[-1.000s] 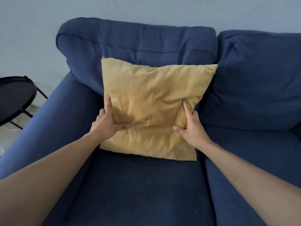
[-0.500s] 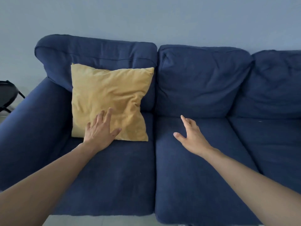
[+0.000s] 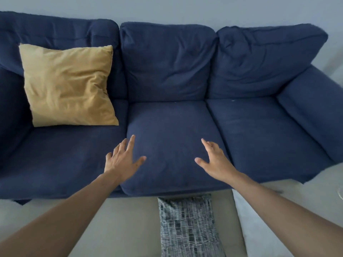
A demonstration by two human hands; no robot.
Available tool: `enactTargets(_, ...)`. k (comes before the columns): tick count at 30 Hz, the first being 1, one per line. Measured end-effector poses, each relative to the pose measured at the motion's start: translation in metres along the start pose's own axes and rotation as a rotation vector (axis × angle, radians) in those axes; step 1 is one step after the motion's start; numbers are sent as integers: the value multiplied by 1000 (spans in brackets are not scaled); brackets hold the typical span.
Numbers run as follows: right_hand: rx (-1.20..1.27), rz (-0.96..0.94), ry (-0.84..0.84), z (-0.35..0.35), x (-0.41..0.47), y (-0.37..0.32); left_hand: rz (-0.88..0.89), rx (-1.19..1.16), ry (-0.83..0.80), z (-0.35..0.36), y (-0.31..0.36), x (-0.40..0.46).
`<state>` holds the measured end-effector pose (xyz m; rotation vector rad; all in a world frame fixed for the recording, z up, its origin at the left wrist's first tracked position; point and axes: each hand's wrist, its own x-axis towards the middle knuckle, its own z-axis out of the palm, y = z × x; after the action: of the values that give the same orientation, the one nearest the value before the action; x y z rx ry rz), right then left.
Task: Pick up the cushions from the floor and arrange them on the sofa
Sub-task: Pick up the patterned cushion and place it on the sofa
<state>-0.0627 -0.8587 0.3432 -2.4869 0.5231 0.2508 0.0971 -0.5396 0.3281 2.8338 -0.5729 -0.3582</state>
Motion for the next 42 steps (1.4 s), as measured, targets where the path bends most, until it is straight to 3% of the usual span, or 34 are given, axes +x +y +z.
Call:
enactTargets(8, -9, 58, -30, 71, -68, 91, 120, 32, -110, 105, 34, -63)
enactTargets(11, -8, 83, -49, 119, -87, 131, 190, 39, -113, 163, 33, -97)
enactTargets(14, 12, 99, -72, 173, -99, 175, 218, 76, -215, 228, 25, -124)
enactTargets(24, 5, 250, -294, 342, -88, 315, 120, 92, -445, 449, -15, -131)
enactTargets(29, 35, 320, -406, 402, -61, 356, -5, -54, -565, 534, -28, -112)
enactTargets(35, 168, 301, -394, 432, -44, 385, -23, -434, -652, 584, -47, -88)
enactTargets(42, 214, 215, -345, 415, -70, 353, 95, -468, -628, 546, -43, -106)
